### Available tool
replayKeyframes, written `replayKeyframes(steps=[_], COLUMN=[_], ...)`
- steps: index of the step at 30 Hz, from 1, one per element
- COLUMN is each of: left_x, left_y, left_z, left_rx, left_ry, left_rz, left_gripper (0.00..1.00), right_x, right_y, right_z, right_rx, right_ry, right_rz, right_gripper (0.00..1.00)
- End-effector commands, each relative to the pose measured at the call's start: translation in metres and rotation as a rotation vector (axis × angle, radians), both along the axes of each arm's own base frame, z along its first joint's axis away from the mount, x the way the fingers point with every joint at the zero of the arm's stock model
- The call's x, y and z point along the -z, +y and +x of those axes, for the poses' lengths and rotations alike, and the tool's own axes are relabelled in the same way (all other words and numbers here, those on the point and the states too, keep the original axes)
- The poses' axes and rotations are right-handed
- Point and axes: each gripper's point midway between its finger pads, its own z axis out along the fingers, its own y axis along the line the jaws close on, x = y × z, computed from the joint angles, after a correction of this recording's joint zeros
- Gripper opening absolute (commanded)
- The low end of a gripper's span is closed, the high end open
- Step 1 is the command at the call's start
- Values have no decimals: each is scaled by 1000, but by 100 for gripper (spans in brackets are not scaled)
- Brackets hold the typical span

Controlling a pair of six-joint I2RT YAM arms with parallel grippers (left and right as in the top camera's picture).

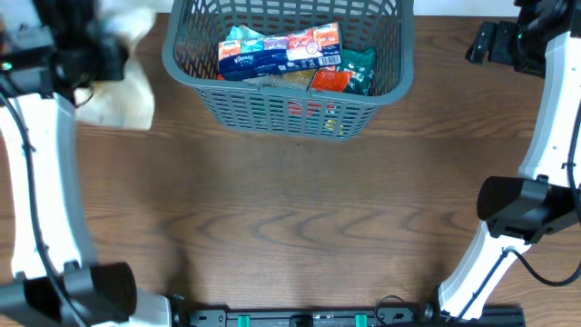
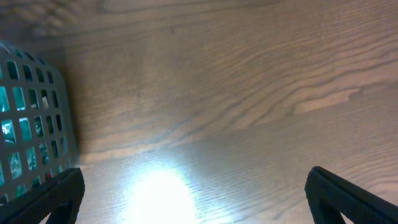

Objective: Pack container
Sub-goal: 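Carry the food bag with the left gripper and release it into the basket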

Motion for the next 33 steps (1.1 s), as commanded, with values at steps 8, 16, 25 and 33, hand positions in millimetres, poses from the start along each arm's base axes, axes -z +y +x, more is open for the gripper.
replayKeyframes(steps=[8,16,25,33], left_x=[-39,-2,111,141], left_y=[-183,-240,-242,-236], left_z=[-4,32,79,77], left_rx=[929,1117,1137,1144], left_ry=[-282,-363,-164,-67], left_rz=[579,700,698,694], left_gripper=[6,6,6,24], right_x=[3,6,7,7], right_y=[4,6,7,7], right_z=[-4,-12,-17,-17], right_rx=[-5,-5,-10,-19], right_ry=[20,55,75,76], right_rz=[20,28,30,26], right_gripper=[99,99,99,99])
